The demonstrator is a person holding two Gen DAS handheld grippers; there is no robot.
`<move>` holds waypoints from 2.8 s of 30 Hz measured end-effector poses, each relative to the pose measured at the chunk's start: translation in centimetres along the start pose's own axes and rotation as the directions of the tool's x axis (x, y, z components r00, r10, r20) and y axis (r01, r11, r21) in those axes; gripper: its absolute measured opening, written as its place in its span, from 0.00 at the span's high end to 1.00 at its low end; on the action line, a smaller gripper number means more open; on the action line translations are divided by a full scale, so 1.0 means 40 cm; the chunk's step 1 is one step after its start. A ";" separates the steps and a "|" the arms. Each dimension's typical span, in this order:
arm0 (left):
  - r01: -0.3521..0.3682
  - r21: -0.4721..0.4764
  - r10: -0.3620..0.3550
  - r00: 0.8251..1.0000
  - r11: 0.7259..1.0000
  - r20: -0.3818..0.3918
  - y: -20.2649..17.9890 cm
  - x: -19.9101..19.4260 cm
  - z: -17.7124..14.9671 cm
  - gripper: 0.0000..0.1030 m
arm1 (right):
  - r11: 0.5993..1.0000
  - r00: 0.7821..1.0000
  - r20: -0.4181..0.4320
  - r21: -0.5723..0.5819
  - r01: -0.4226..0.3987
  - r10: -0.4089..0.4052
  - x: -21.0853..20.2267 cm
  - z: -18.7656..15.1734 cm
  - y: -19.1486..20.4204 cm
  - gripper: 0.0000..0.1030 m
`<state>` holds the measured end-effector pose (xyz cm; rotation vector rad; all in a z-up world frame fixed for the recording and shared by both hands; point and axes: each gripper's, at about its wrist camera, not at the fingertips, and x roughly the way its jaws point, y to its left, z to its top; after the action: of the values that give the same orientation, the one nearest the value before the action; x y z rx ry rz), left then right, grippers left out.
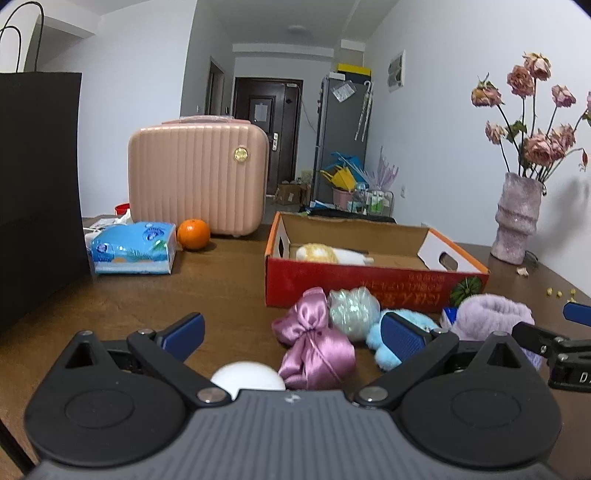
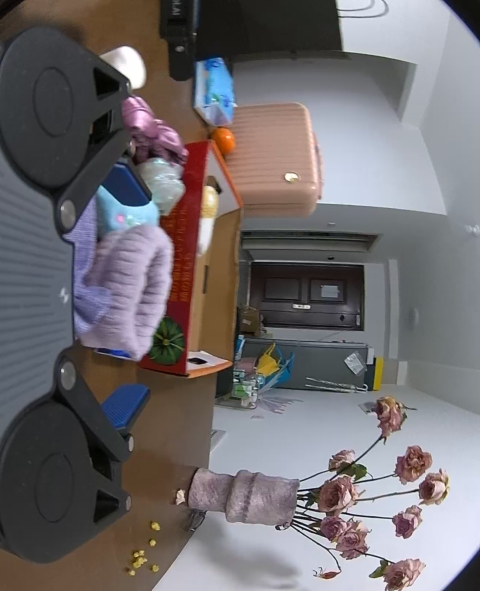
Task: Organize soft objects
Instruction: 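Lower the white foam wedge into the box and open the right tool, then grasp the lilac drawstring pouch with the right tool and lift it, then grasp the white foam cylinder with the left tool while the right holds the pouch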
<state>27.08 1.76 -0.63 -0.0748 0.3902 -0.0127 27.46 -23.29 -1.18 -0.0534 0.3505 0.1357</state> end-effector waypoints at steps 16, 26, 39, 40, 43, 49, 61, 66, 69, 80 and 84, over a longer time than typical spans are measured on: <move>0.023 -0.006 -0.023 0.996 1.000 -0.083 0.013 0.006 -0.038 0.00 | 0.992 0.969 -0.246 -0.116 -0.055 0.025 0.056 -0.072 0.103 0.00; 0.033 -0.033 -0.036 0.993 0.999 -0.109 0.024 0.015 -0.041 0.00 | 0.990 0.962 -0.274 -0.133 -0.047 0.009 0.074 -0.091 0.115 0.16; 0.013 -0.038 -0.018 0.991 0.999 -0.136 0.024 0.031 -0.045 0.00 | 0.996 0.974 -0.222 -0.078 -0.052 0.033 0.044 -0.084 0.095 0.48; 0.010 -0.038 -0.015 0.990 0.999 -0.138 0.025 0.032 -0.046 0.00 | 0.996 0.976 -0.216 -0.073 -0.053 0.036 0.041 -0.083 0.093 0.49; 0.000 -0.037 -0.006 0.989 0.999 -0.146 0.027 0.039 -0.046 0.00 | 0.996 0.980 -0.193 -0.061 -0.059 0.046 0.027 -0.081 0.087 0.55; -0.022 -0.042 0.015 0.988 0.999 -0.151 0.036 0.044 -0.044 0.00 | 0.996 0.987 -0.138 -0.022 -0.082 0.078 0.000 -0.077 0.071 0.63; -0.089 0.052 0.098 0.976 0.995 -0.196 0.060 0.078 -0.057 0.00 | 0.995 0.996 -0.024 0.052 -0.084 0.086 -0.044 -0.065 0.030 0.66; -0.091 0.067 0.104 0.963 0.994 -0.247 0.072 0.110 -0.068 0.00 | 0.993 0.999 0.010 0.108 -0.039 0.039 -0.054 -0.065 -0.008 0.66; -0.086 0.075 0.103 0.960 0.993 -0.259 0.071 0.121 -0.072 0.00 | 0.991 1.000 0.016 0.130 -0.017 0.015 -0.058 -0.066 -0.033 0.66; -0.053 0.053 0.066 0.953 0.997 -0.295 0.075 0.153 -0.075 0.32 | 0.990 1.000 0.007 0.139 -0.014 0.013 -0.046 -0.071 -0.043 0.66; -0.023 0.047 0.036 0.950 0.999 -0.310 0.073 0.158 -0.078 0.43 | 0.991 1.000 0.004 0.136 -0.015 0.015 -0.043 -0.069 -0.045 0.66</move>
<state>31.70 4.29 -6.13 -0.0238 0.7068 -0.0033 25.18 -25.51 -3.14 0.0843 0.3569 0.1267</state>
